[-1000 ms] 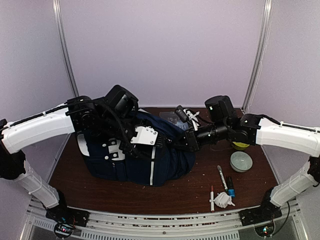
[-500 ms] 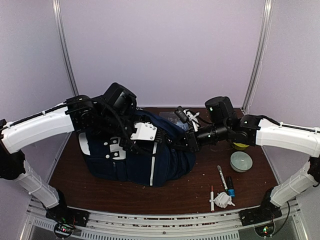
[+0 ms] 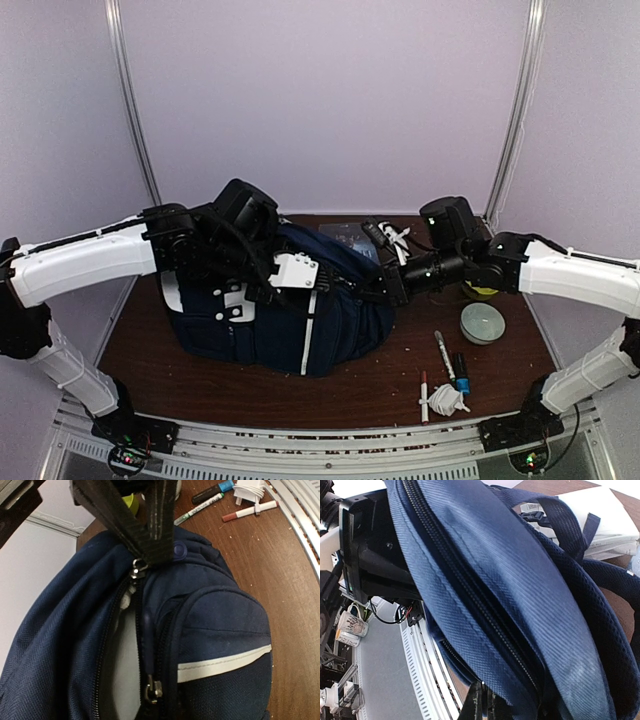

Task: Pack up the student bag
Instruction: Hold the student bag at the center of the board, then unzip the second largest pocket of the student bag.

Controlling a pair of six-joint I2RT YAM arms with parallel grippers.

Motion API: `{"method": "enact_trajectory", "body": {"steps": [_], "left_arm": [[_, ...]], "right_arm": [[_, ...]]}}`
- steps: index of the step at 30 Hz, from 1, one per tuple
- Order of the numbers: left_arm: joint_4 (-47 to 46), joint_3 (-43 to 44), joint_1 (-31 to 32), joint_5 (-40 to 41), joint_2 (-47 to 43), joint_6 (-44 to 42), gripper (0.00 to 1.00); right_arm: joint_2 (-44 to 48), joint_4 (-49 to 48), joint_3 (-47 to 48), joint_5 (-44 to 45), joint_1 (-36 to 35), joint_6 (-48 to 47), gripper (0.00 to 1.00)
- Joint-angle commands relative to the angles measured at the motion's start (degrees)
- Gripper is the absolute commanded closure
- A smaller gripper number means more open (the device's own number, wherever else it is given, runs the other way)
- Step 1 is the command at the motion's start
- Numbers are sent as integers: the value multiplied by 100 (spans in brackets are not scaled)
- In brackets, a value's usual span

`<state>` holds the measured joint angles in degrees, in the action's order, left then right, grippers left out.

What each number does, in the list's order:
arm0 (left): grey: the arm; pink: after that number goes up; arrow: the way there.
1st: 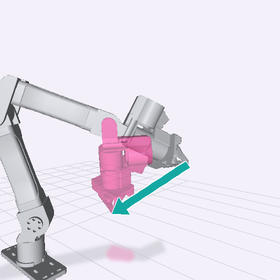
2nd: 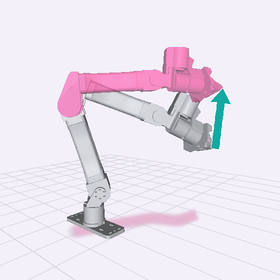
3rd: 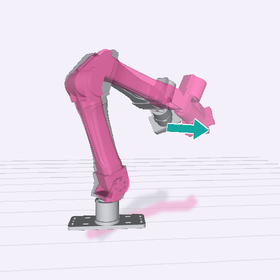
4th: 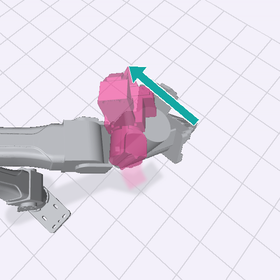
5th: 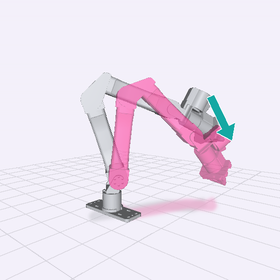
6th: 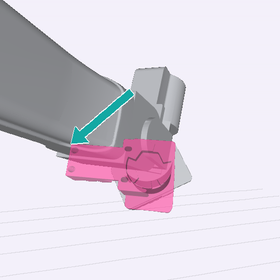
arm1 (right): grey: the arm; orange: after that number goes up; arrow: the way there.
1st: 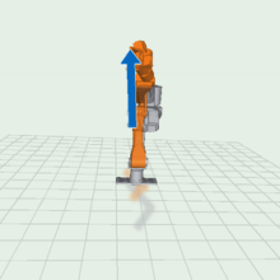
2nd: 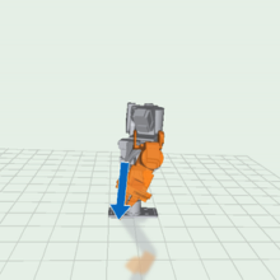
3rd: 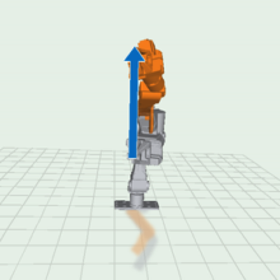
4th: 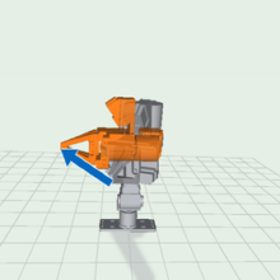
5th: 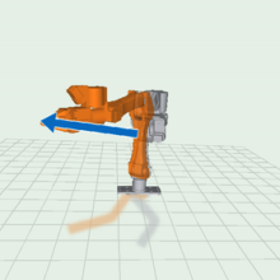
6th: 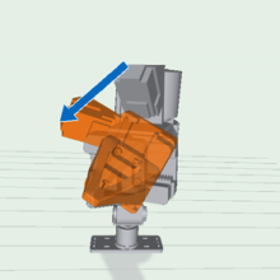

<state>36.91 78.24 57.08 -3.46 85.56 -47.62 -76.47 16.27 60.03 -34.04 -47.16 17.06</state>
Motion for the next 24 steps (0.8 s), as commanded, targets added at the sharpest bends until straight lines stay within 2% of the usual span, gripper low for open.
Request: {"method": "enact_trajectory", "body": {"steps": [1, 9, 16, 19, 24], "left_arm": [[473, -247, -101, 383, 47, 202, 100], [-136, -377, -399, 513, -657, 781, 100], [-998, -616, -705, 219, -1524, 1293, 100], [-1371, -559, -846, 42, -1832, 1633, 100], [-1381, -153, -916, 180, -2140, 1944, 100]], "right_arm": [[276, 336, -224, 81, 155, -40, 100], [385, 724, -784, 139, 253, -107, 100], [346, 124, -1641, -371, 259, 288, 100], [305, -156, -1741, -542, 242, 432, 100], [174, -152, -1495, -677, 67, 360, 100]]}}
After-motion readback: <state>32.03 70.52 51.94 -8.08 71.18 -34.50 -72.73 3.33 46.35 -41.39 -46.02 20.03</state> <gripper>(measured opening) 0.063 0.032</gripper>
